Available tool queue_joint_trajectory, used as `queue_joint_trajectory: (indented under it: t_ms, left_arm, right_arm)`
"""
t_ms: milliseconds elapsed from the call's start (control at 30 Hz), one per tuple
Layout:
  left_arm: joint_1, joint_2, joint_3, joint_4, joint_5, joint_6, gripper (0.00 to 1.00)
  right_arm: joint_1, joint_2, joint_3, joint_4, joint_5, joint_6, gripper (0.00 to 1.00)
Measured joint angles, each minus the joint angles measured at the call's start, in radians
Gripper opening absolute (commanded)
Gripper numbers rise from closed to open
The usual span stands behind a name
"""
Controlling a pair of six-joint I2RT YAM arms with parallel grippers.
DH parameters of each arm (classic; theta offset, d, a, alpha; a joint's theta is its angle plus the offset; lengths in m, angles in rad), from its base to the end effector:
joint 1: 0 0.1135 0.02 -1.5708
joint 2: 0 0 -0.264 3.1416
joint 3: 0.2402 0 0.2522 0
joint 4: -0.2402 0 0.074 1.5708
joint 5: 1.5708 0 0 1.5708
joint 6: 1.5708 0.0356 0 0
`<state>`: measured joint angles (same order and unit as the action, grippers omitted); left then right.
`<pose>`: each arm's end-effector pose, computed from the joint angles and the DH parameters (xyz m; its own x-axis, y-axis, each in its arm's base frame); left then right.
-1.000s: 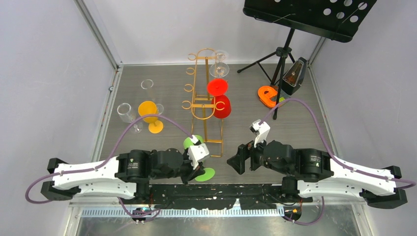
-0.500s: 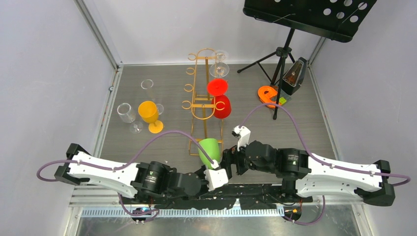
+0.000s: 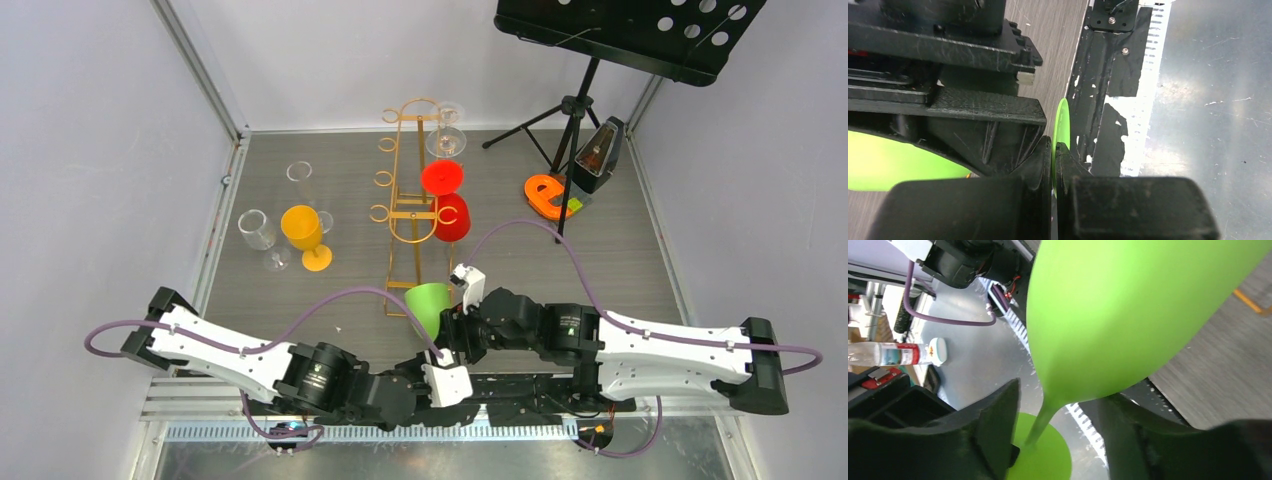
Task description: Take the wine glass off the wine glass rack
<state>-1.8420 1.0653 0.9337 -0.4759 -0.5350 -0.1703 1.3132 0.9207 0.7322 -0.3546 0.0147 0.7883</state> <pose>-0.0438 -0.2253 0.3121 -0.0088 0.5127 -0.8585 0.9533 0.2636 0.1477 0.0530 0.1990 0.2800 -0.7762 -0.1631 -0.6090 -0.5861 0.5426 0.6018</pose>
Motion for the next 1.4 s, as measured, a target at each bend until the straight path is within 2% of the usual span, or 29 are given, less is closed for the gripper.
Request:
queue_joint_trajectory:
  t_ms: [200, 233, 300, 400, 433, 467, 567, 600, 633, 733, 967, 1100, 1400]
  left_arm:
    - [-0.015, 0.009, 0.000, 0.014, -0.040, 0.003, 0.00]
    - [-0.016, 0.009, -0.001, 0.017, -0.041, 0.003, 0.00]
    - [-0.016, 0.009, -0.001, 0.024, -0.048, 0.004, 0.00]
    - [-0.016, 0.005, -0.008, 0.031, -0.057, 0.004, 0.00]
    - [-0.016, 0.005, -0.010, 0.034, -0.058, 0.005, 0.04]
    - [-0.016, 0.005, -0.012, 0.036, -0.058, 0.006, 0.13]
    - [-0.016, 0.005, -0.017, 0.042, -0.055, 0.013, 0.50]
    - [-0.016, 0.005, -0.020, 0.048, -0.052, 0.019, 0.58]
    - [-0.016, 0.005, -0.024, 0.054, -0.040, 0.019, 0.64]
    - [-0.028, 0.005, -0.039, 0.084, -0.011, 0.006, 0.75]
    - [0.016, -0.030, -0.097, 0.160, 0.022, -0.030, 0.81]
    - [0.086, -0.084, -0.138, 0.207, 0.049, -0.054, 0.82]
    - [0.300, -0.258, -0.295, 0.315, 0.210, -0.155, 0.82]
  right_arm:
    - [0.000, 0.025, -0.023, 0.046, -0.048, 0.024, 0.24]
    - [0.000, 0.025, -0.024, 0.058, -0.052, 0.035, 0.16]
    - [-0.001, 0.024, -0.024, 0.089, -0.057, 0.045, 0.07]
    - [-0.003, 0.024, -0.024, 0.095, -0.058, 0.053, 0.06]
    - [-0.003, 0.024, -0.025, 0.096, -0.058, 0.055, 0.06]
    - [-0.003, 0.024, -0.026, 0.097, -0.059, 0.055, 0.06]
    - [-0.004, 0.024, -0.031, 0.103, -0.066, 0.054, 0.06]
    - [-0.004, 0.024, -0.032, 0.104, -0.070, 0.052, 0.06]
    - [-0.005, 0.024, -0.032, 0.106, -0.068, 0.048, 0.06]
    - [-0.010, 0.020, -0.035, 0.105, -0.055, 0.030, 0.06]
    - [-0.008, 0.009, -0.040, 0.021, 0.011, -0.056, 0.06]
    - [-0.003, 0.008, -0.041, -0.042, 0.040, -0.134, 0.06]
    - [-0.003, -0.057, -0.048, -0.174, 0.115, -0.278, 0.06]
